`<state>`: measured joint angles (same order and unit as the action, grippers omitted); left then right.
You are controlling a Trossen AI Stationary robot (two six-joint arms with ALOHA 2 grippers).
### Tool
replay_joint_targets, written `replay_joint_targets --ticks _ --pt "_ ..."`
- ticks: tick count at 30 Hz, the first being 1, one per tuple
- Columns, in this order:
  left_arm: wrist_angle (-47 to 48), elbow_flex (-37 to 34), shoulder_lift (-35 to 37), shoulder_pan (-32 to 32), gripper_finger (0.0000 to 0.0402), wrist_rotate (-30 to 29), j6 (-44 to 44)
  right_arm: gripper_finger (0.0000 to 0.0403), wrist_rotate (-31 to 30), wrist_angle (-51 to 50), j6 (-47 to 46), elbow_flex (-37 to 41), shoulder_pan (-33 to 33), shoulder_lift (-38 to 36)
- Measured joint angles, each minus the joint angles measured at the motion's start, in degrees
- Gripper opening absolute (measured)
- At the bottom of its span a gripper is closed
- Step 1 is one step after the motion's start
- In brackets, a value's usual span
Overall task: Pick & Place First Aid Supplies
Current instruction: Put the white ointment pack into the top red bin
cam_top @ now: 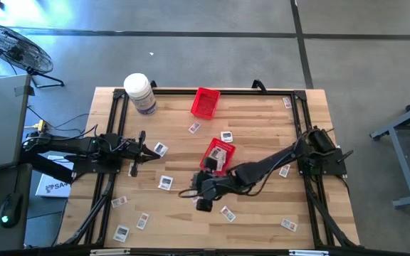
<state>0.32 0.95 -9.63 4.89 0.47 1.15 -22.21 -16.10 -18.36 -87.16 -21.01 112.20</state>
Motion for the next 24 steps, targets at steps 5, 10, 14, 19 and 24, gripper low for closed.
replay_joint_targets --ticks 5,10,14,19,24 --pt "0.00 0.00 0.02 0.00 0.0021 0.00 0.00 0.0103 5.90 1.57 0.96 -2.19 -0.83 4.96" --pt "0.00 0.00 0.01 0.01 0.0021 0.00 0.00 0.0103 9.33 1.80 1.56 -3.62 -1.87 9.11" --pt "0.00 0.00 0.00 0.00 0.0021 0.00 0.00 0.0103 8.05 1.89 0.38 -2.64 -2.09 10.48" --pt "0.00 0.00 0.00 0.01 0.0021 0.00 0.00 0.0103 8.27 4.02 2.40 -2.64 -0.42 12.26" --pt "0.00 0.00 0.02 0.00 0.0021 -0.02 0.00 0.0103 15.31 4.37 2.07 -2.60 3.92 12.88"
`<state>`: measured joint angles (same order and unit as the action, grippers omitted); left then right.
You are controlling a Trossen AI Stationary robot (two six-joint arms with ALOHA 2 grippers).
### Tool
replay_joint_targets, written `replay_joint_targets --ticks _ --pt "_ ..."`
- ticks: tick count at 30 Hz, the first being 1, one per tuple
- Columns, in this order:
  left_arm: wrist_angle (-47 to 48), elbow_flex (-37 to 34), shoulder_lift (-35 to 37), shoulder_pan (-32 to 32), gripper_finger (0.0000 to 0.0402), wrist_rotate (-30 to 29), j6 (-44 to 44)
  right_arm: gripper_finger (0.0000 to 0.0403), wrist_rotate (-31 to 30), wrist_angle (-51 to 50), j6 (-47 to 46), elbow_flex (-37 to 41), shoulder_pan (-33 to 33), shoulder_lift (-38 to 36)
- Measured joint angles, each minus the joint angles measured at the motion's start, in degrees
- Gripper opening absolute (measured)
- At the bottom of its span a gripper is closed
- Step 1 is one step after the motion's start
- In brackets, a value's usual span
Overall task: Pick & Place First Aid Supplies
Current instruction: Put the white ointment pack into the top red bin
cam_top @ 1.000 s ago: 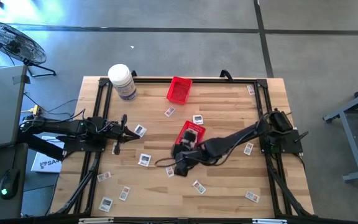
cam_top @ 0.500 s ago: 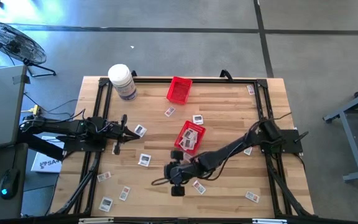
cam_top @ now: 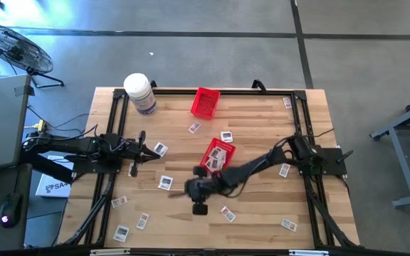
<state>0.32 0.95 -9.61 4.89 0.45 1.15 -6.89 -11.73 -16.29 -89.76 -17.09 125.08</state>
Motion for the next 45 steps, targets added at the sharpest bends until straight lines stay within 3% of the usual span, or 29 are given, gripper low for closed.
replay_joint_targets --ticks 10,16,20,30,37,45 --pt "0.00 0.00 0.00 0.00 0.0021 0.02 0.00 0.0103 9.62 -3.09 7.95 -8.11 3.59 3.77" --pt "-0.01 0.00 0.00 0.01 0.0021 0.02 -0.01 0.0103 11.30 -16.63 11.76 -19.17 4.17 9.53" --pt "0.00 0.00 0.00 0.01 0.0021 0.03 0.00 0.0103 11.82 -21.83 14.79 -22.24 5.01 10.36" --pt "0.00 0.00 -0.02 0.02 0.0021 0.02 0.00 0.0103 14.40 -22.54 19.57 -18.35 6.75 10.36" --pt "0.00 0.00 0.00 0.00 0.0021 0.02 0.00 0.0103 17.22 -13.73 23.42 -13.08 6.61 10.10" --pt "0.00 0.00 -0.01 0.01 0.0021 0.02 0.00 0.0096 15.89 -11.58 24.61 -9.29 6.60 9.77"
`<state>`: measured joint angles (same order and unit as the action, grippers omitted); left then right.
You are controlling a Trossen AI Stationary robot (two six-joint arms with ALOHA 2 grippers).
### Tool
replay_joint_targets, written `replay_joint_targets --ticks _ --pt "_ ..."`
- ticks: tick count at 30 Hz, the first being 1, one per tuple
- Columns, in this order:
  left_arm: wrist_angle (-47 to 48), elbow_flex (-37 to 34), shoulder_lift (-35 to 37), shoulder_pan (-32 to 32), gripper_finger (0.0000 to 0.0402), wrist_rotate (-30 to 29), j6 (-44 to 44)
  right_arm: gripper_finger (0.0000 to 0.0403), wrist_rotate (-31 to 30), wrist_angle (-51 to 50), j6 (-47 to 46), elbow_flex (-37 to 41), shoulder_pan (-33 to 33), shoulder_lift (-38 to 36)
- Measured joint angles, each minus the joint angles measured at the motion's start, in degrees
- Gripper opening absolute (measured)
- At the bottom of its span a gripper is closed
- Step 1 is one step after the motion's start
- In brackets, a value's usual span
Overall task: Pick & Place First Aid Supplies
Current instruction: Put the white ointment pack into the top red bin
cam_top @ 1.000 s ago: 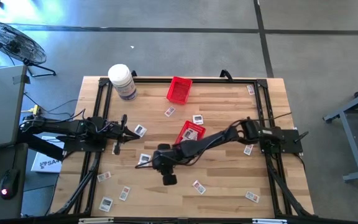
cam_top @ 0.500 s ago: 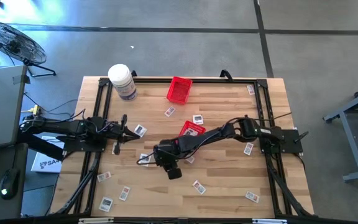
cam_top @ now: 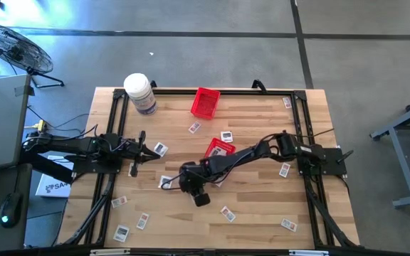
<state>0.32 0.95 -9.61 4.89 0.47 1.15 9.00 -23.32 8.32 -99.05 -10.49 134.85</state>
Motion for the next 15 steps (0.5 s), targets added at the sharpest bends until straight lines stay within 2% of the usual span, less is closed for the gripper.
replay_joint_targets --ticks 7,15 --pt "0.00 0.00 -0.01 -0.01 0.0021 0.00 0.00 0.0072 -0.20 1.29 -3.56 0.51 0.03 -1.09" --pt "0.00 0.00 -0.01 0.01 0.0021 0.00 0.00 0.0086 0.63 1.01 -3.12 0.70 -0.01 -2.89"
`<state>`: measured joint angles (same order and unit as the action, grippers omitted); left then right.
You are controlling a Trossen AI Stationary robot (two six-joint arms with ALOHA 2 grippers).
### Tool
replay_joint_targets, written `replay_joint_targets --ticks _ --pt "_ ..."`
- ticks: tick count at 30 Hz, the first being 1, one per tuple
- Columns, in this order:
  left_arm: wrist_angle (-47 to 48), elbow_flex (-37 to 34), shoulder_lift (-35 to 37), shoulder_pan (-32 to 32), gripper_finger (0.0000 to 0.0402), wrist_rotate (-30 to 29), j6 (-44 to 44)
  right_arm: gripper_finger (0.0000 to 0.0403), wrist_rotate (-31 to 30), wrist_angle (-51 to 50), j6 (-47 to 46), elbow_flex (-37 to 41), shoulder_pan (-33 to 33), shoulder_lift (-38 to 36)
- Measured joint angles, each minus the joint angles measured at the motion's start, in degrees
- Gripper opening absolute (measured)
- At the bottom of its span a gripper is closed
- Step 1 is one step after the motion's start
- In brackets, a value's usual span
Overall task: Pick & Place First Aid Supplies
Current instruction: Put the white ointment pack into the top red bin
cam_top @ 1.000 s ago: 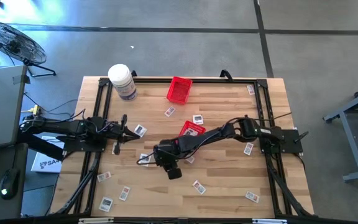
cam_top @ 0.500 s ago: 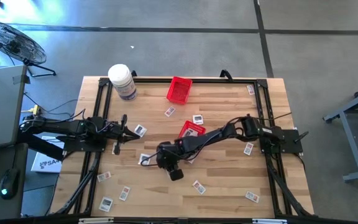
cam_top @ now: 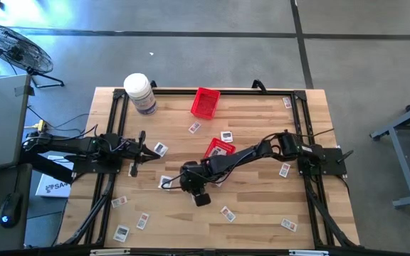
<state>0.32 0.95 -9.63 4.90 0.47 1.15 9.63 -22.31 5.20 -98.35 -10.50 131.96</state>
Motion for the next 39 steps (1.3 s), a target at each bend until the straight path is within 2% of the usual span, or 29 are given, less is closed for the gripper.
replay_joint_targets --ticks 14,21,39 --pt "0.00 0.00 0.02 -0.01 0.0021 0.00 0.00 0.0094 -0.36 -0.95 1.28 -0.12 0.00 -1.18" --pt "0.00 0.00 0.02 -0.01 0.0021 0.00 0.00 0.0094 1.90 -2.37 3.29 -0.11 0.17 -0.43" --pt "0.00 0.00 0.02 -0.01 0.0021 0.00 0.00 0.0094 -2.11 -2.94 3.68 -0.15 0.17 -0.50"
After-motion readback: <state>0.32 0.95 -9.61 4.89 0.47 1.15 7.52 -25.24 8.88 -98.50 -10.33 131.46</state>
